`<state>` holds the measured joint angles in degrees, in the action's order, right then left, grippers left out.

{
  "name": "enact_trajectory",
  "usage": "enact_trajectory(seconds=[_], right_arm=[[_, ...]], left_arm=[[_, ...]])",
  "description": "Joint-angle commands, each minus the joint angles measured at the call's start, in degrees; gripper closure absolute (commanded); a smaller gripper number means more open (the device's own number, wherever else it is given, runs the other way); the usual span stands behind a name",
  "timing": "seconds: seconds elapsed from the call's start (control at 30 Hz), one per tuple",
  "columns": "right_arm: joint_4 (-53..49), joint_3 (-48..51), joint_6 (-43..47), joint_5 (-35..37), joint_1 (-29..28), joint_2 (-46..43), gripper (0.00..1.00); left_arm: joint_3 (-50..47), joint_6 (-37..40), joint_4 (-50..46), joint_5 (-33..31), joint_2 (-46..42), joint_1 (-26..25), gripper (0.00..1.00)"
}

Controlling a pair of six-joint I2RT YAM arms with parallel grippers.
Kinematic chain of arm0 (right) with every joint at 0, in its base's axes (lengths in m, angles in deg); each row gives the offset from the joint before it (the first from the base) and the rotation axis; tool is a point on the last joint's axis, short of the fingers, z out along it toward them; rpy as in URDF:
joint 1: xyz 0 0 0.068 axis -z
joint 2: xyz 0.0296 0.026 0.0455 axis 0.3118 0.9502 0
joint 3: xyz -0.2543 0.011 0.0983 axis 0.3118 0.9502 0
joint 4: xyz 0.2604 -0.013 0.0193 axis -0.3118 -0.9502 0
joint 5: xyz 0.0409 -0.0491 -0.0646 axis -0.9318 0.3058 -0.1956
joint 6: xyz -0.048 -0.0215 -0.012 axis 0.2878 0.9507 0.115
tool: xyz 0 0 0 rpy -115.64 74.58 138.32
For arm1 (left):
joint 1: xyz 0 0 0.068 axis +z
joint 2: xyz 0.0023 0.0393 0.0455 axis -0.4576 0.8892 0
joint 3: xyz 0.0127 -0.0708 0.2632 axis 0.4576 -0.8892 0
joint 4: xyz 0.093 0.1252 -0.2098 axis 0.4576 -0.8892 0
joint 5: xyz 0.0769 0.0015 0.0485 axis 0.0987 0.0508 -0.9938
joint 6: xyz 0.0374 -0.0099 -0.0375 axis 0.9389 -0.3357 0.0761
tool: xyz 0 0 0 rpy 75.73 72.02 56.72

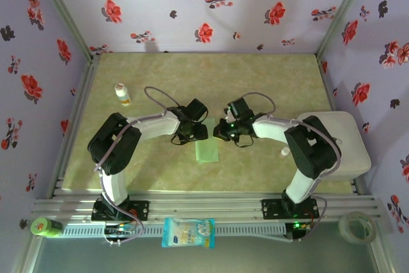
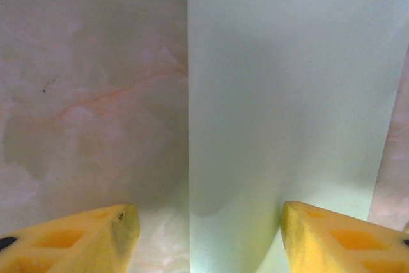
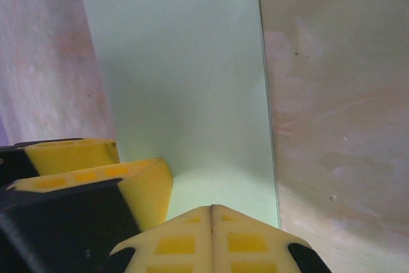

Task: Fold a paper plane with a square sheet of paper (pick it up from the middle)
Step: Hold the square sheet of paper at the center of the table.

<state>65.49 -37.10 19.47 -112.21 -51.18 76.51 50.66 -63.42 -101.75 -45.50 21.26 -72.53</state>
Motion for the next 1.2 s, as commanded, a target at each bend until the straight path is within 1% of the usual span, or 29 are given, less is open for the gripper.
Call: enact_trajectory(seconds=[0.0,0.43,0.6,0.73,0.87,0.97,1.07,1.17], right_arm=[[-1.52,-2.08,0.21,0.12,-0.78,1.78,1.00],[-1.37,-3.93,0.46,-0.04,-1.44,5.31,1.00],[-2.18,-2.51,1.38,0.72,-1.39,6.48,1.00],[-3.60,-0.85,2.83,2.96,-1.53,7.27,1.00],[-8.09,0.05,5.30,7.29,-1.61,7.51,1.00],[-9.99,-0.07,6.78,8.43,-1.57,7.96,1.00],[-11.85,-1.01,8.72,9.64,-1.61,8.54,1.00],[-15.06,-2.71,11.11,11.36,-1.52,8.94,1.00]], left_arm=[[-1.77,-0.29,5.10,2.35,5.72,-1.15,0.38],[-2.03,-0.23,5.28,2.33,5.74,-1.20,0.38],[-2.04,-0.20,5.33,2.40,5.85,-1.26,0.38],[-1.99,-0.24,5.59,2.50,6.00,-1.25,0.38],[-1.51,-0.17,5.50,2.64,5.75,-1.20,0.38],[-1.08,-0.28,5.47,2.72,4.66,-1.15,0.38],[-0.33,-0.59,5.22,2.71,2.39,-1.11,0.37],[-0.81,-1.22,5.95,2.64,-1.70,-0.73,0.35]])
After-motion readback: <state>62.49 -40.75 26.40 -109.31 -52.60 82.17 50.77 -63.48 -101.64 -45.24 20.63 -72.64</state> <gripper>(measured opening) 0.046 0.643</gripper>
